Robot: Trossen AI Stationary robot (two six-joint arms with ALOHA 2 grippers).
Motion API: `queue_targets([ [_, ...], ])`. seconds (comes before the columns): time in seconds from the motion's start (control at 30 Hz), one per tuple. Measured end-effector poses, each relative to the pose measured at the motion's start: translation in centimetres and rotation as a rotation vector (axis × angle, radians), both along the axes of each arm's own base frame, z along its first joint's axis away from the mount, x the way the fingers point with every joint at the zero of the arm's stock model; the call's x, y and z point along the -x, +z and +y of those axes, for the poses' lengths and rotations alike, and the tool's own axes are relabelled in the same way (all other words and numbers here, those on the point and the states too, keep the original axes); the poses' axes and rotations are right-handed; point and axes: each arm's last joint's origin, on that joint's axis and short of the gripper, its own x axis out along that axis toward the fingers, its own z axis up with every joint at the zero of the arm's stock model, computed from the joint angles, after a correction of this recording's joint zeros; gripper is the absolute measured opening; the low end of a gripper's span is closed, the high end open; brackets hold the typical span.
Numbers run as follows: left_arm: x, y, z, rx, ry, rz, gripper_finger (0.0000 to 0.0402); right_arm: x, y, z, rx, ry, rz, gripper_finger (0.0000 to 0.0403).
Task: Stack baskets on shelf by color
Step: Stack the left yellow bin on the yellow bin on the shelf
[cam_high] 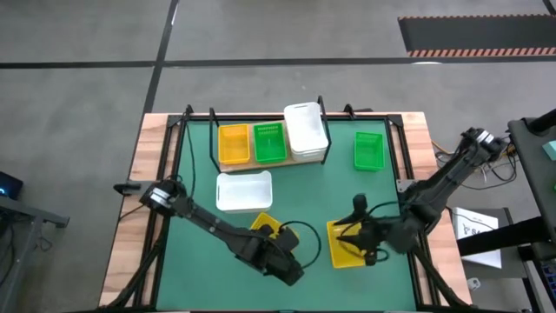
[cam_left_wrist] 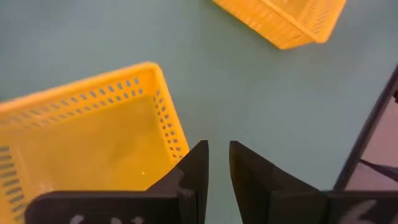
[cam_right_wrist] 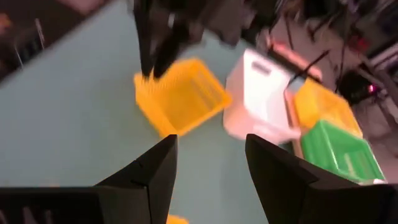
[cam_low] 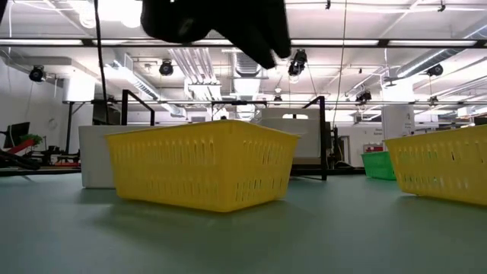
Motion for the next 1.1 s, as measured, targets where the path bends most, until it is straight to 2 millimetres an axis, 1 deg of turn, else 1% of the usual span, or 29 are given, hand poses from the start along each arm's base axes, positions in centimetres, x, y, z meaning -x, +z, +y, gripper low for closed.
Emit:
queue_targets([
  [0.07,-0.2,-0.2,0.3,-0.008,-0.006,-0.002,0.0048,0.7,0.4,-0.6,-0.038,0.015,-0.068,0.0183],
  [0.13,-0.2,-0.9,0.5,-0.012,-0.001,0.008,0.0051,1.3,0.5,-1.2,-0.058,0.022,-0.105,0.0183],
  [0.2,0.0,-1.5,0.9,-0.019,0.005,0.038,0.0061,1.8,0.6,-1.7,-0.08,0.021,-0.129,0.0183],
  [0.27,-0.2,-1.7,1.0,-0.008,0.008,0.041,0.0078,2.2,0.5,-2.1,-0.089,0.02,-0.138,0.0183],
  [0.33,-0.4,-1.8,1.2,0.01,0.008,0.043,0.01,2.5,0.2,-2.3,-0.097,0.022,-0.15,0.0183],
  [0.5,-1.5,-3.2,1.8,0.023,0.036,0.036,0.0154,2.7,-0.3,-2.5,-0.065,0.04,-0.159,0.0183],
  [0.57,-1.9,-3.9,2.1,0.022,0.062,0.046,0.0166,2.7,-0.3,-2.5,-0.065,0.04,-0.162,0.0183],
  [0.67,-2.3,-4.9,2.3,0.007,0.072,0.064,0.017,2.7,-0.4,-2.5,-0.063,0.041,-0.16,0.0183],
  [0.8,-2.6,-5.7,2.3,0.019,0.07,0.071,0.0169,2.7,-0.4,-2.5,-0.053,0.044,-0.158,0.0183],
  [0.9,-2.6,-5.7,2.2,0.023,0.068,0.073,0.0154,2.7,-0.4,-2.5,-0.051,0.045,-0.158,0.0183],
  [1.0,-2.6,-5.7,2.2,0.024,0.067,0.075,0.0118,2.7,-0.4,-2.5,-0.047,0.047,-0.159,0.0183],
  [1.1,-2.6,-5.7,2.2,0.023,0.065,0.075,0.0063,2.7,-0.4,-2.5,-0.044,0.048,-0.159,0.0183],
])
